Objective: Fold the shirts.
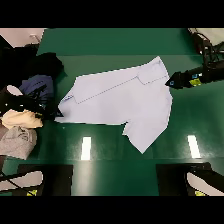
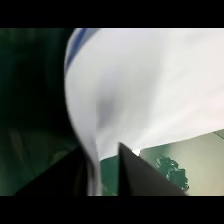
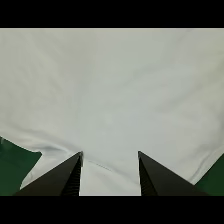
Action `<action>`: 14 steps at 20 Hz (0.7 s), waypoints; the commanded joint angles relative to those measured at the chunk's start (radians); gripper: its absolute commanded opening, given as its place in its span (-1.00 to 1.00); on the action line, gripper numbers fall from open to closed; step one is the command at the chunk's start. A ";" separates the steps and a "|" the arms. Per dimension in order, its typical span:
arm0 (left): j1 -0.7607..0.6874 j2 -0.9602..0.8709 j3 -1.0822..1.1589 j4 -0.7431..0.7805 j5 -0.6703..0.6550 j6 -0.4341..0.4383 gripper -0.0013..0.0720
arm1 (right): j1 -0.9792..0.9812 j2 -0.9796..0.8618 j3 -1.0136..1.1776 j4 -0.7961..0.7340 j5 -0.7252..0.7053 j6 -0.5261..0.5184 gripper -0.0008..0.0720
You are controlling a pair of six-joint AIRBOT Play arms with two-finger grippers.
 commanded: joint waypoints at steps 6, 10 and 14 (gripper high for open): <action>-0.034 0.037 0.066 0.000 -0.047 -0.015 -0.91 | -0.161 0.056 -0.197 -0.006 0.088 0.000 0.11; -0.035 0.108 0.081 -0.013 -0.049 -0.007 -0.91 | -0.382 0.056 -0.482 0.086 0.019 -0.020 0.36; -0.034 0.116 0.081 -0.020 -0.057 -0.008 -0.91 | -0.432 -0.048 -0.624 0.212 -0.062 -0.076 0.34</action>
